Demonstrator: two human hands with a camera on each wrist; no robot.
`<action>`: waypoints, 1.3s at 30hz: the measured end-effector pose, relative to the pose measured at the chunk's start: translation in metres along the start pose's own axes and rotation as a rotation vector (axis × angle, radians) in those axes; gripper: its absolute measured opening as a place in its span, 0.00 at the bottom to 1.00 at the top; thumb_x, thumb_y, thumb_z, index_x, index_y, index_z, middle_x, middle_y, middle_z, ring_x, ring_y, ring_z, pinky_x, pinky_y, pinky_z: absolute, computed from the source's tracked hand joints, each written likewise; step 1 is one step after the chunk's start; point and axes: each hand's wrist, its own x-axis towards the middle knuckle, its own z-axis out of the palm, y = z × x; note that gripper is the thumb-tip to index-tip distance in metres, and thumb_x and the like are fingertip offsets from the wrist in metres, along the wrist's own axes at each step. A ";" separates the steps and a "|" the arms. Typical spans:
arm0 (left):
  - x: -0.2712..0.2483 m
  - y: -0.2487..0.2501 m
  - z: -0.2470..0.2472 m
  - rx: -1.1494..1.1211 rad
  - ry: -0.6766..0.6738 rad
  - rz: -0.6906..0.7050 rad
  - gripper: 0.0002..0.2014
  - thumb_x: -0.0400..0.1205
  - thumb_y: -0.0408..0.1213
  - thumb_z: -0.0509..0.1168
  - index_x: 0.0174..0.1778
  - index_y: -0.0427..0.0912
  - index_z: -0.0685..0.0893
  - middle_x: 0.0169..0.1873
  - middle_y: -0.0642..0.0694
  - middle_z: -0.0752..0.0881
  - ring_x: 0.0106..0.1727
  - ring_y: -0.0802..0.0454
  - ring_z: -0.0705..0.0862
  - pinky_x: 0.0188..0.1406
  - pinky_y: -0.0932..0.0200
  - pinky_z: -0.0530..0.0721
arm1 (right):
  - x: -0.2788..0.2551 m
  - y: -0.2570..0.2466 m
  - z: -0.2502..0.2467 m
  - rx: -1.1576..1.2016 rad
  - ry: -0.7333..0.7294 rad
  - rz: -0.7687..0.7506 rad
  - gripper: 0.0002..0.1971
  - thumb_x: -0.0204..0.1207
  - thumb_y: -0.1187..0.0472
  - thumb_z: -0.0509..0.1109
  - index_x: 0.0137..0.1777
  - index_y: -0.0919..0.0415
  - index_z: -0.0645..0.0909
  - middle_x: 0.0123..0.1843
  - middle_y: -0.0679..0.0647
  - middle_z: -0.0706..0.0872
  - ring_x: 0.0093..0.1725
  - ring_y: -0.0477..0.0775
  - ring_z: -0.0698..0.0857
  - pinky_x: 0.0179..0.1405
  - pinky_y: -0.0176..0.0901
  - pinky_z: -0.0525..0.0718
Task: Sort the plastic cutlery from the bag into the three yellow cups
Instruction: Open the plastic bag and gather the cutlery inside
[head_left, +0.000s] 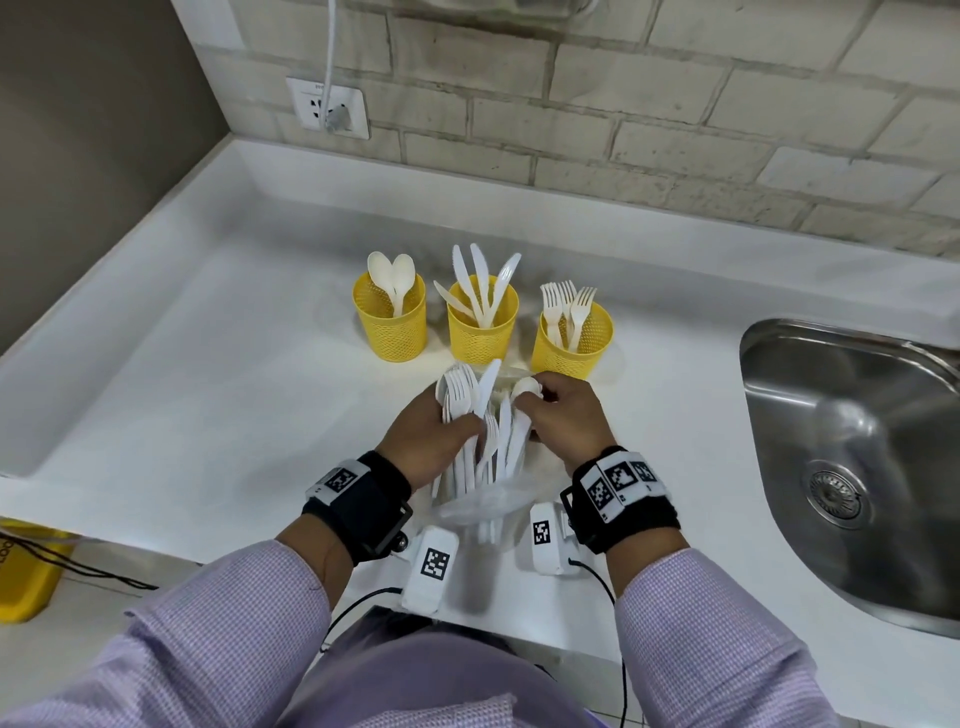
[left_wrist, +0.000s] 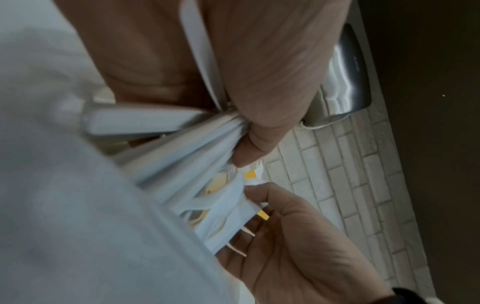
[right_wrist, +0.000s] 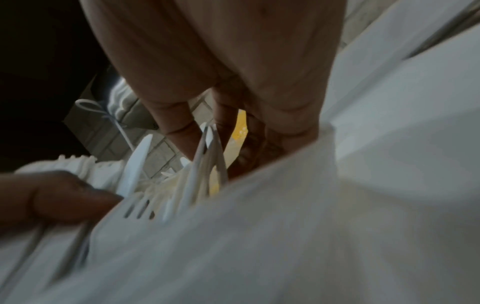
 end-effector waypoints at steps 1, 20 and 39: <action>0.001 0.001 0.001 0.016 0.002 0.019 0.07 0.77 0.36 0.69 0.49 0.42 0.87 0.41 0.48 0.91 0.44 0.50 0.88 0.49 0.51 0.84 | 0.000 -0.003 -0.002 -0.063 0.003 -0.052 0.07 0.68 0.51 0.74 0.41 0.52 0.89 0.39 0.58 0.90 0.46 0.64 0.89 0.53 0.61 0.90; 0.016 0.003 0.006 -0.010 0.078 0.109 0.13 0.77 0.42 0.66 0.56 0.46 0.79 0.35 0.47 0.90 0.43 0.42 0.89 0.57 0.35 0.85 | 0.014 -0.041 -0.025 -0.342 0.030 -0.397 0.04 0.81 0.62 0.75 0.46 0.59 0.90 0.33 0.36 0.80 0.36 0.35 0.79 0.38 0.23 0.72; 0.026 0.020 0.021 -0.079 0.069 0.132 0.31 0.65 0.45 0.86 0.64 0.54 0.85 0.55 0.56 0.92 0.58 0.55 0.90 0.65 0.48 0.85 | 0.021 -0.070 -0.034 0.009 -0.087 -0.223 0.08 0.81 0.62 0.75 0.41 0.59 0.92 0.33 0.54 0.90 0.26 0.55 0.84 0.34 0.50 0.84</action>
